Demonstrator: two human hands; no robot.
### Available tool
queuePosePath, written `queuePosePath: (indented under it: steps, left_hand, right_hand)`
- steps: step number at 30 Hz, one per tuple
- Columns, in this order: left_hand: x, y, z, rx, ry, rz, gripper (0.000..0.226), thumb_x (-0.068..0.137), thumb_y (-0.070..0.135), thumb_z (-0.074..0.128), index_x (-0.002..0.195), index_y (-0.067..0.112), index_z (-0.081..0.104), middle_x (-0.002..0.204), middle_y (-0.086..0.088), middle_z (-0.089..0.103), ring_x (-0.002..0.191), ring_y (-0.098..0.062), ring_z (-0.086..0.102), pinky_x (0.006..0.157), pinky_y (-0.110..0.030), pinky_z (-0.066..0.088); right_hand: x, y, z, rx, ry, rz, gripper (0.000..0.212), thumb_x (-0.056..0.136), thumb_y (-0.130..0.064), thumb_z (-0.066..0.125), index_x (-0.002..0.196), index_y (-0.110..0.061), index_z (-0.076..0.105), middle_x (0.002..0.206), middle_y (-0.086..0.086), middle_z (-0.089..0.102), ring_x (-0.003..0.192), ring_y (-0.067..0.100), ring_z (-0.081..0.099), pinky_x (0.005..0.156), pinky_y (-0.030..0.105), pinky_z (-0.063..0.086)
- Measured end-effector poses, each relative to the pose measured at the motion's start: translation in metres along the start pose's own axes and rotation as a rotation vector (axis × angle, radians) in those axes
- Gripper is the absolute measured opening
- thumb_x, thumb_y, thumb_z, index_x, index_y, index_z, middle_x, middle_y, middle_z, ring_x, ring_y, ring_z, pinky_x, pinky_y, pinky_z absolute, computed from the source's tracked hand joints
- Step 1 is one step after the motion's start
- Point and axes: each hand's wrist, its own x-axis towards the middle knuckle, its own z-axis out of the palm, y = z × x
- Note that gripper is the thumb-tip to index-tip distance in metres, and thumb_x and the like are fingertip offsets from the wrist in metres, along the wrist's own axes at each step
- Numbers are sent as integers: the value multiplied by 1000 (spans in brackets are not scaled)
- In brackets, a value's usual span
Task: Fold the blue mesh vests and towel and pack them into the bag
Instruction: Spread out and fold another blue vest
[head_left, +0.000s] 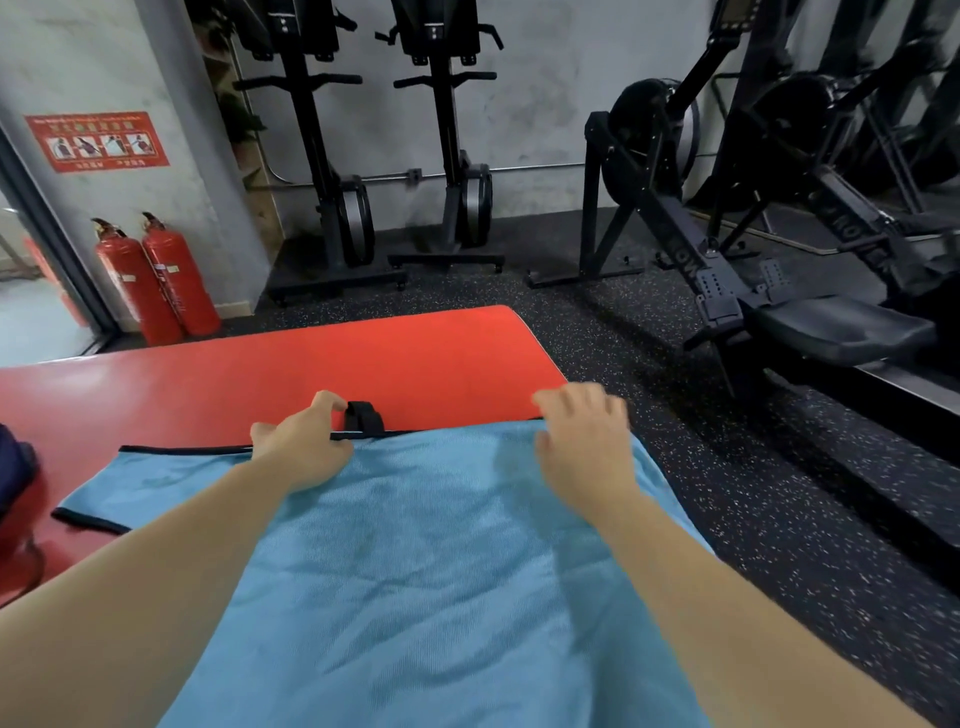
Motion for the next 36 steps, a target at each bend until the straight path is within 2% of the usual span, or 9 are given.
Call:
queuePosePath:
  steps: [2,4,8,14,19,24,30,33,36]
  left_hand:
    - [0,-1,2,31,-5,3,34,97,31,46,130,32,37,86,9,62,87,-18,54,84,-37,22]
    - [-1,-4,4,71,6,6,29,100,29,41,128,31,36,77,7,63,83,-18,55,84,-37,20]
    - [-4,-11,-1,183,29,-27,26,100,25,38,125,29,37,78,8,63,84,-18,57,83,-36,19]
    - [-3,-24,-18,358,-45,-85,17,98,43,45,98,29,53,90,11,62,92,-17,55,79,-37,20]
    - [1,-34,-20,235,-105,-70,6,97,38,52,96,33,50,91,12,61,96,-17,50,80,-38,16]
    - [-1,-37,-25,238,-118,-39,10,97,41,54,92,32,55,85,15,58,95,-15,50,84,-38,18]
    - [-6,-45,-26,169,22,12,21,100,44,45,87,27,47,80,7,62,82,-16,54,85,-38,21]
    - [-7,-50,-32,164,77,49,23,100,45,43,87,26,46,73,7,62,77,-13,52,84,-37,19]
    - [-6,-58,-38,212,13,54,15,100,42,43,94,30,49,72,9,63,80,-11,52,95,-38,18]
  right_hand:
    - [-13,-21,1,127,-251,-213,53,83,-46,27,116,-22,60,113,5,58,107,31,53,85,43,40]
    - [-17,-19,0,169,-485,-149,79,78,-63,4,140,-32,42,144,5,40,133,28,35,104,46,28]
    - [-8,10,6,60,-628,180,60,98,-55,9,153,-31,14,162,11,7,149,27,5,117,54,3]
    - [16,5,5,51,-420,156,42,100,-24,38,140,-16,40,147,6,40,140,26,28,118,47,11]
    - [46,2,-13,133,-743,200,42,84,-27,59,124,-24,52,131,9,41,128,33,30,111,50,25]
    - [55,0,-18,203,-903,186,16,63,-24,61,62,-21,45,92,5,49,99,31,43,101,48,34]
    - [55,5,-27,355,-712,169,34,75,-22,65,60,-19,34,66,-4,38,60,15,34,53,28,26]
    - [54,11,-23,284,-772,179,25,66,-26,59,63,-20,35,69,-2,42,72,23,40,74,31,37]
    - [54,14,-25,145,-791,130,16,73,-16,58,66,-18,45,71,-2,51,80,24,50,102,45,24]
